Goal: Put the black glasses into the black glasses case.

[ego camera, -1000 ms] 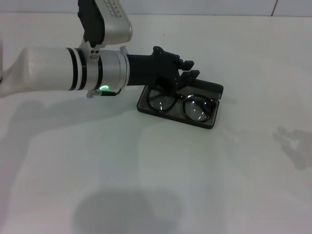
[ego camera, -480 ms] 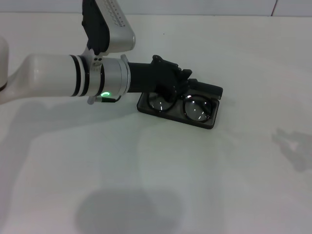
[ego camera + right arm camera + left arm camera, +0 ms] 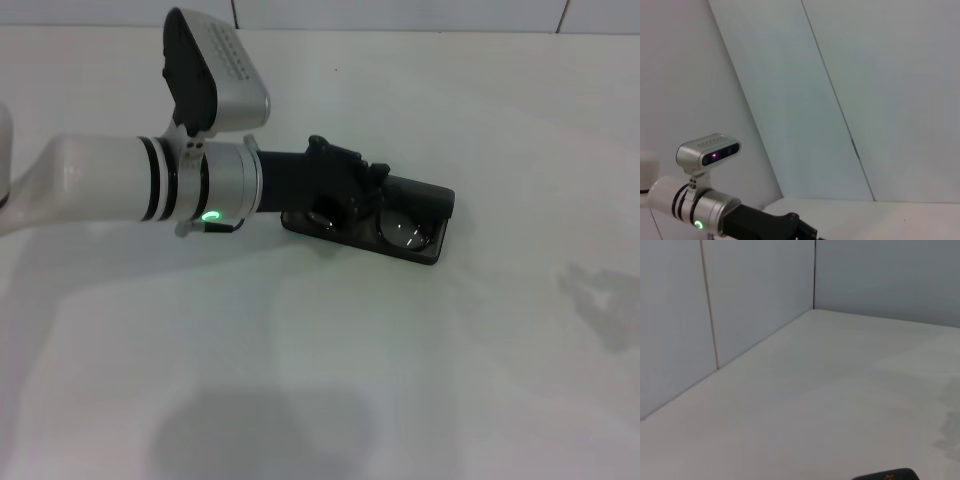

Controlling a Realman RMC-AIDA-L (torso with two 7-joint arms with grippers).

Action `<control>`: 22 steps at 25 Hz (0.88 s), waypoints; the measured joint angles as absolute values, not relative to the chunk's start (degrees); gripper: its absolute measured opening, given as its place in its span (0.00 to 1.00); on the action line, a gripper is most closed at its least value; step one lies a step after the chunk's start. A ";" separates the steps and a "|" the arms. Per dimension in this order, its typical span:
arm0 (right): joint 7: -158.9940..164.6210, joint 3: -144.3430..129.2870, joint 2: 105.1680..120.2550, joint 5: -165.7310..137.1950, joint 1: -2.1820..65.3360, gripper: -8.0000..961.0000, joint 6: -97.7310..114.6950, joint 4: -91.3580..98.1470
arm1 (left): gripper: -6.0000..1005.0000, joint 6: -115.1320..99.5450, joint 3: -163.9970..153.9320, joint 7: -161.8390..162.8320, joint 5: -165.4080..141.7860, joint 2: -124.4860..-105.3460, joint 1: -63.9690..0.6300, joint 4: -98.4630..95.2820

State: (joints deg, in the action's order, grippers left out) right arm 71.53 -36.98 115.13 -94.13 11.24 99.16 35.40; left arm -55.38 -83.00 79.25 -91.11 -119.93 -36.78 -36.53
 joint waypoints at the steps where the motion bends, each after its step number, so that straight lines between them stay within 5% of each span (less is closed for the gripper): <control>1: 71.52 -36.95 115.13 -94.14 11.31 0.17 99.16 35.42 | 0.23 -55.48 -83.45 79.33 -91.00 -119.97 -36.44 -36.60; 15: 71.14 -36.91 115.06 -94.13 12.56 0.17 99.01 35.55 | 0.23 -56.32 -87.44 78.79 -88.37 -120.23 -33.49 -37.82; 22: 70.91 -37.51 115.03 -94.24 12.63 0.18 99.50 35.75 | 0.23 -66.18 -86.95 78.91 -86.35 -119.86 -25.70 -51.54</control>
State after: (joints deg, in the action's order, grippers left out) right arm 70.91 -37.52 115.03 -94.24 12.63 99.50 35.75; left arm -66.18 -86.95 78.91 -86.35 -119.86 -25.70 -51.54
